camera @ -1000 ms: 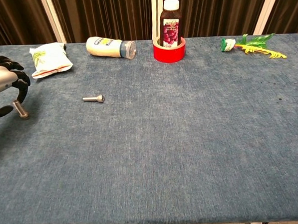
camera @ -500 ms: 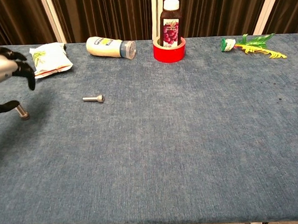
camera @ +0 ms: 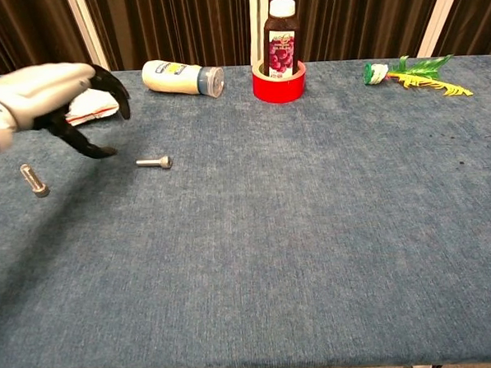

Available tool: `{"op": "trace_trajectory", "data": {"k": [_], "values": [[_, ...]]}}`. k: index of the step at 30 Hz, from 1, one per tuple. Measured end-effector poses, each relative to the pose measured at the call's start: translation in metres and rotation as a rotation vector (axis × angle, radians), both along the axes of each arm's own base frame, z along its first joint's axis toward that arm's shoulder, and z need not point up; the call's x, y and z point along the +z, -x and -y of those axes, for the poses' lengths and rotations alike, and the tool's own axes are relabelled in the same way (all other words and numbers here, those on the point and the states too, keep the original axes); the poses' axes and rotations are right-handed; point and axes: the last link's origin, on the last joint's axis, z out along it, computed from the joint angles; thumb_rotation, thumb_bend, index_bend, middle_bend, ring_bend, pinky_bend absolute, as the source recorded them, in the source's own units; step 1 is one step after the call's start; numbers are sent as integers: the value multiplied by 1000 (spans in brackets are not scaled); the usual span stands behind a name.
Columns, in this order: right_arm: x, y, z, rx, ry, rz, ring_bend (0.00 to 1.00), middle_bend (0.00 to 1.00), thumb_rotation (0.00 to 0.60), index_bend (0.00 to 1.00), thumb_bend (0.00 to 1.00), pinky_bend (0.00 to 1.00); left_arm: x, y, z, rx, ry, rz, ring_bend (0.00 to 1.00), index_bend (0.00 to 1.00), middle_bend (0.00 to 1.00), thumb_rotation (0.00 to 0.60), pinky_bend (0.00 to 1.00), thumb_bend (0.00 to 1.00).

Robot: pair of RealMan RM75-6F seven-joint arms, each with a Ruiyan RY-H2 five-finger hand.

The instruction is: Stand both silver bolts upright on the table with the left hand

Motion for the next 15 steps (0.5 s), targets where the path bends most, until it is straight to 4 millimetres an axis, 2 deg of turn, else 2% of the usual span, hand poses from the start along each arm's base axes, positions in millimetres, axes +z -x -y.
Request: {"op": "trace_trajectory", "data": {"k": [5, 15], "values": [[1, 0, 0, -2, 2, -2, 0, 100, 600, 26, 269, 0, -19, 3, -6, 43, 35, -15, 35, 429, 184, 600, 2, 193], [0, 1, -1, -9, 2, -3, 0, 100, 600, 26, 268, 0, -38, 4, -10, 84, 57, 9, 34, 485, 184, 600, 0, 300]]}}
